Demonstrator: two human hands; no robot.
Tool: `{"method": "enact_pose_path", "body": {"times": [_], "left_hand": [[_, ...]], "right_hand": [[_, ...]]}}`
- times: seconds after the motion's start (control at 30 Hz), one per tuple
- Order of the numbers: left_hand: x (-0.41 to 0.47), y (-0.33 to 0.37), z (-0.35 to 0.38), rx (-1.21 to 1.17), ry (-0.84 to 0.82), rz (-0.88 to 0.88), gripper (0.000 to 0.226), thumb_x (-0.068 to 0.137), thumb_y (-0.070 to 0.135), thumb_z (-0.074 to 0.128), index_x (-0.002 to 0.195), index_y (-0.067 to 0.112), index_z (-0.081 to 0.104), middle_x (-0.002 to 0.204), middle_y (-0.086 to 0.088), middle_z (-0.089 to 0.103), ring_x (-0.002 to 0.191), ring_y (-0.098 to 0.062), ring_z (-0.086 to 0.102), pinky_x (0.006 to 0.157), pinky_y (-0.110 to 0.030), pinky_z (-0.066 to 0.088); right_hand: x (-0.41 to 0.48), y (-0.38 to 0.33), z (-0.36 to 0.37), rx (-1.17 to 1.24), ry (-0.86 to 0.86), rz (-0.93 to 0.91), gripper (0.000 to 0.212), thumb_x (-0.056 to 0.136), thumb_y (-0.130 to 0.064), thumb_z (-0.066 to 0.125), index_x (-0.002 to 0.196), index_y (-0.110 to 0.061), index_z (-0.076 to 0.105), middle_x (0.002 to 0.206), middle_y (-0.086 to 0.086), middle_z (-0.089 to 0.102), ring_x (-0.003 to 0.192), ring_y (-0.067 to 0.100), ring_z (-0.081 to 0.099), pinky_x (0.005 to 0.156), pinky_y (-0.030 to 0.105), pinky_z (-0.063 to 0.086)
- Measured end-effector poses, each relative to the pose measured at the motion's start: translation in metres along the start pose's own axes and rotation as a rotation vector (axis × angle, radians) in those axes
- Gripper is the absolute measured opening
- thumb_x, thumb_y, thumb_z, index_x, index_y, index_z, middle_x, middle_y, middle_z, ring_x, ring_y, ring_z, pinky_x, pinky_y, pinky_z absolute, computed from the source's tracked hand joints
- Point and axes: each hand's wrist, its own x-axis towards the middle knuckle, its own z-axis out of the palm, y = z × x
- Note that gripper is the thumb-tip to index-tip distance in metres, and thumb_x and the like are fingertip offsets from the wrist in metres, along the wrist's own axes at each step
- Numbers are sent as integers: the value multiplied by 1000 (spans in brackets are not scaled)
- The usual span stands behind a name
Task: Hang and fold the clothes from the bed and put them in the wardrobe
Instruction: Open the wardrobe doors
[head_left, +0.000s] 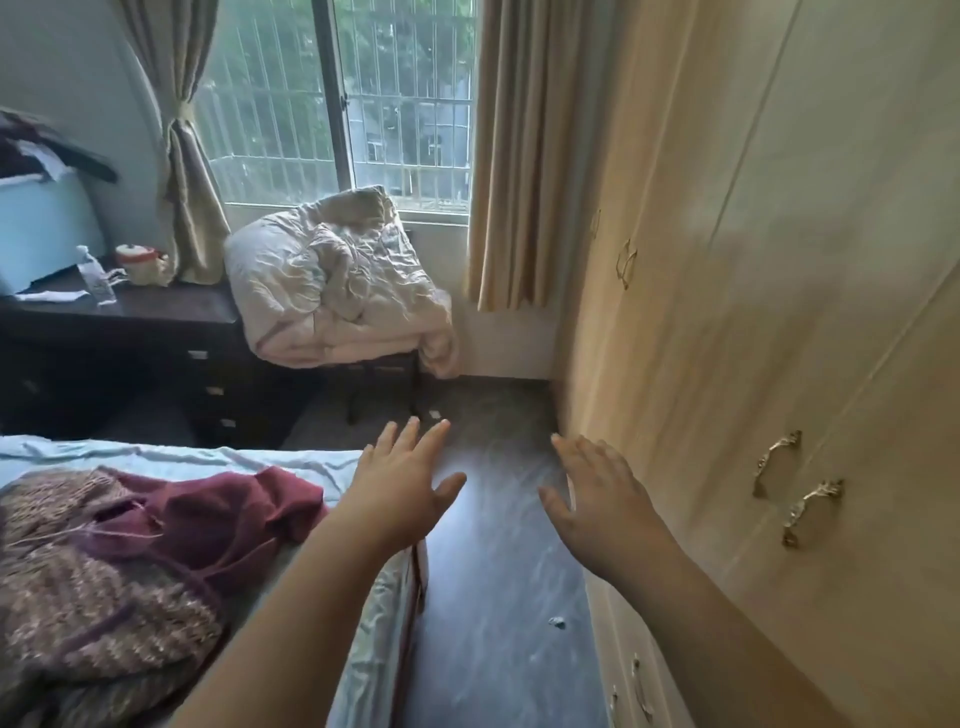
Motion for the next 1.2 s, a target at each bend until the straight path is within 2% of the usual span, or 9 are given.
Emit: {"method": "enact_pose_path", "body": {"times": [0.17,0.43,0.63,0.77,0.9,1.2], "left_hand": [[118,4,13,33,-53,39,71,98,58,39,157,37,5,167,0,3,153,-27,-2,123,-48,9],[334,20,27,86,-70,41,72,97,61,37,156,39,1,167,0,1,153,-26,-4,124,-49,6],[475,20,11,51,6,-14,70,99,58,37,157,38,4,167,2,3,153,-22,-3,124,-43,6],[548,11,23,29,-77,-23,71,98,60,37,157,39,3,167,1,2,153,-23,-3,124,-45,6],[644,-9,31,12,-73,-29,71,97,60,36,157,38,4,167,-1,3,153,-25,-3,124,-47,8],[888,-48,11,14,-95,130,72,97,61,35,156,38,2,167,-3,2,153,-27,-2,124,-47,8]], "right_hand": [[109,36,6,7,-3,39,64,101,-52,32,157,-33,9,165,-3,10,152,20,4,123,37,8],[333,100,9,8,-20,48,67,100,-53,32,158,-30,8,165,-1,11,152,23,6,123,40,13],[489,120,-6,48,-22,-2,64,101,-50,33,158,-29,10,165,-3,13,152,21,7,122,39,13],[561,128,-2,45,-57,-17,64,101,-52,33,157,-32,11,165,-6,13,152,18,6,121,38,12],[649,138,6,11,-44,-21,64,100,-52,35,157,-31,13,165,-4,14,151,19,7,121,37,12],[852,145,13,-7,16,125,65,100,-49,38,157,-29,16,164,-2,16,150,20,9,121,36,15]]}}
